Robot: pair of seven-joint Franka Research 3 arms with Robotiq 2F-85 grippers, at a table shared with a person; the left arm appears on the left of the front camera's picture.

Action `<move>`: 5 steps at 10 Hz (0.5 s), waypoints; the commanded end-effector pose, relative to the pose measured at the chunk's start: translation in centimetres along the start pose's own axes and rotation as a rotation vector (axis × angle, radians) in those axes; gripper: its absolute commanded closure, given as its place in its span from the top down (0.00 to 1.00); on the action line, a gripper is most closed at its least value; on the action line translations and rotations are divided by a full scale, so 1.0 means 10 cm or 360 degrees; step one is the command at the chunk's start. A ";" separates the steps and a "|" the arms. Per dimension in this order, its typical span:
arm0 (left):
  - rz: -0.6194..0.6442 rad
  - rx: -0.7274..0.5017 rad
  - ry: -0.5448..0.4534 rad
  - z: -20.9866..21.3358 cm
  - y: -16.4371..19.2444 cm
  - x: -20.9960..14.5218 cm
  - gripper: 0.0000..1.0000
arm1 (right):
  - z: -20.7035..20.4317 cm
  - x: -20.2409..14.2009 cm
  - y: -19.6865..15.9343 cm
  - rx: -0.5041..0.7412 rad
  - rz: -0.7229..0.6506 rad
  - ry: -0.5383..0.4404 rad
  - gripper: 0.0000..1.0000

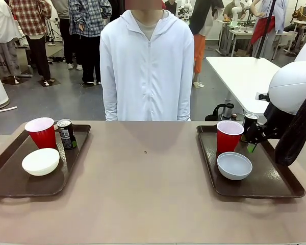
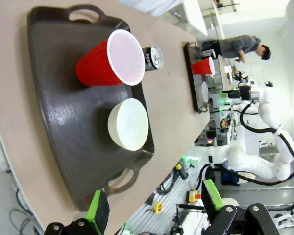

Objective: Prepare tableware on both trays.
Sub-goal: Pick up a Picnic Bowl from the table and place it on a Handle tray.

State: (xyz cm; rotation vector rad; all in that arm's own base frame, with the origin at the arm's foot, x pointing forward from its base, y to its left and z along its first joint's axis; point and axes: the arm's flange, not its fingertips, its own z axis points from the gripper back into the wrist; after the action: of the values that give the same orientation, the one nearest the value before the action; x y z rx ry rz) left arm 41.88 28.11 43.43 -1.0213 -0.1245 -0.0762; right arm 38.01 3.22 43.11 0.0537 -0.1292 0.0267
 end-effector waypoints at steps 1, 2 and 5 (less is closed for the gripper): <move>0.0020 0.0024 -0.0003 -0.01 -0.02 -0.03 1.00 | -0.03 0.03 0.01 -0.0001 0.0002 -0.0021 1.00; 0.0020 0.0024 -0.0003 -0.01 -0.02 -0.03 1.00 | -0.03 0.03 0.01 -0.0001 0.0002 -0.0021 1.00; 0.0020 0.0024 -0.0003 -0.01 -0.02 -0.03 1.00 | 0.34 -0.15 -0.13 0.0370 0.0322 0.0003 1.00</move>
State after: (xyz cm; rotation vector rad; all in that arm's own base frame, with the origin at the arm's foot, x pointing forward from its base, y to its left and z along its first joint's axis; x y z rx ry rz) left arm 41.87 28.12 43.42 -1.0214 -0.1245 -0.0760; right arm 37.33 2.89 44.48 0.1379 -0.1400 0.1342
